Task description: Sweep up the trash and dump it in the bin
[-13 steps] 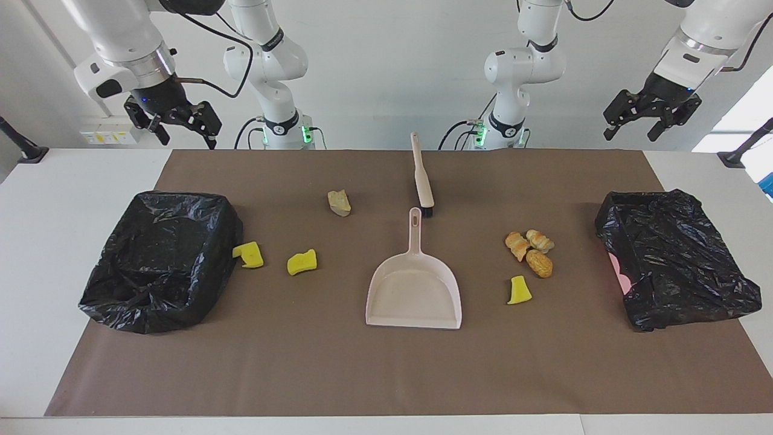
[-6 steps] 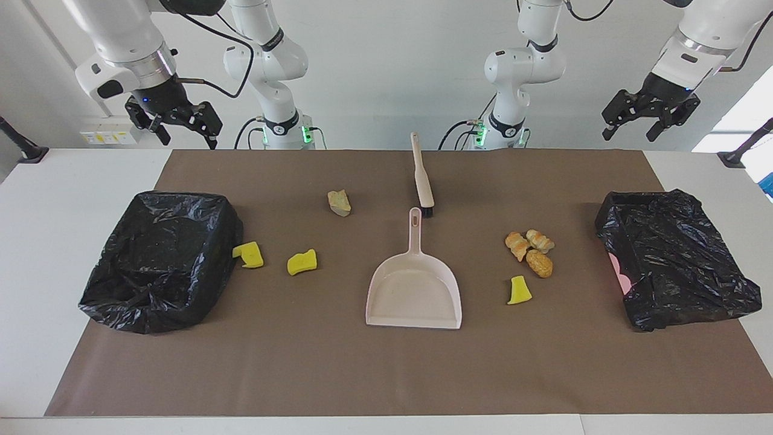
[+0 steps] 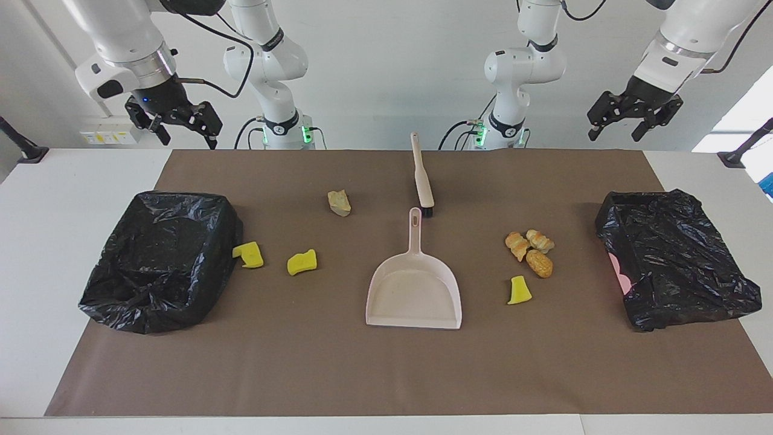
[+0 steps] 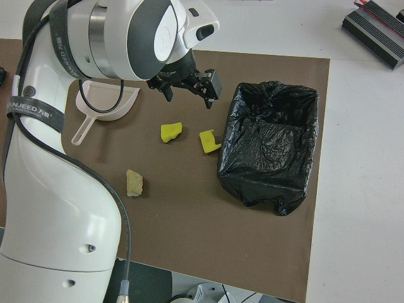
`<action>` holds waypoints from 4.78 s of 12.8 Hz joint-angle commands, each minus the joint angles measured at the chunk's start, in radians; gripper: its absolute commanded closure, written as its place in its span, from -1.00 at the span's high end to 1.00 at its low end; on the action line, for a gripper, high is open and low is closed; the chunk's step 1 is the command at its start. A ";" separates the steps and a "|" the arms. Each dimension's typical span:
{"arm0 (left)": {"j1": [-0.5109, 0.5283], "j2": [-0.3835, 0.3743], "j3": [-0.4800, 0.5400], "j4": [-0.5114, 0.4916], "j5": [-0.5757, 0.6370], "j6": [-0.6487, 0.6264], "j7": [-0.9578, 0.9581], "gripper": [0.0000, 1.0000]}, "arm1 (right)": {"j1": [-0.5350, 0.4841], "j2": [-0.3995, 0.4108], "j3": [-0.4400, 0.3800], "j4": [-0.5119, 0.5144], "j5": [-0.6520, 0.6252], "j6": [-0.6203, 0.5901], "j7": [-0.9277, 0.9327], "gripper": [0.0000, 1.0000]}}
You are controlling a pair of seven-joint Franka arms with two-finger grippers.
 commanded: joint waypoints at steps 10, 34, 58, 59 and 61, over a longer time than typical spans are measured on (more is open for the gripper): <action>-0.424 -0.183 0.008 -0.476 -0.028 0.223 -0.302 1.00 | 0.007 -0.055 0.003 -0.059 0.010 0.024 -0.048 1.00; -0.923 -0.046 0.008 -0.875 -0.111 0.796 -0.758 -0.60 | 0.527 0.543 0.026 0.118 0.141 0.502 0.581 1.00; -0.283 -0.284 0.025 -0.683 -0.073 0.104 -0.384 -1.00 | 0.620 0.572 0.028 0.070 0.136 0.506 0.564 -1.00; -0.215 -0.266 0.025 -0.671 -0.045 0.114 -0.338 -1.00 | 0.621 0.568 0.028 0.071 0.136 0.506 0.452 -1.00; -0.098 -0.209 0.025 -0.614 -0.011 0.121 -0.251 -1.00 | 0.612 0.536 0.026 0.066 0.147 0.489 0.310 -1.00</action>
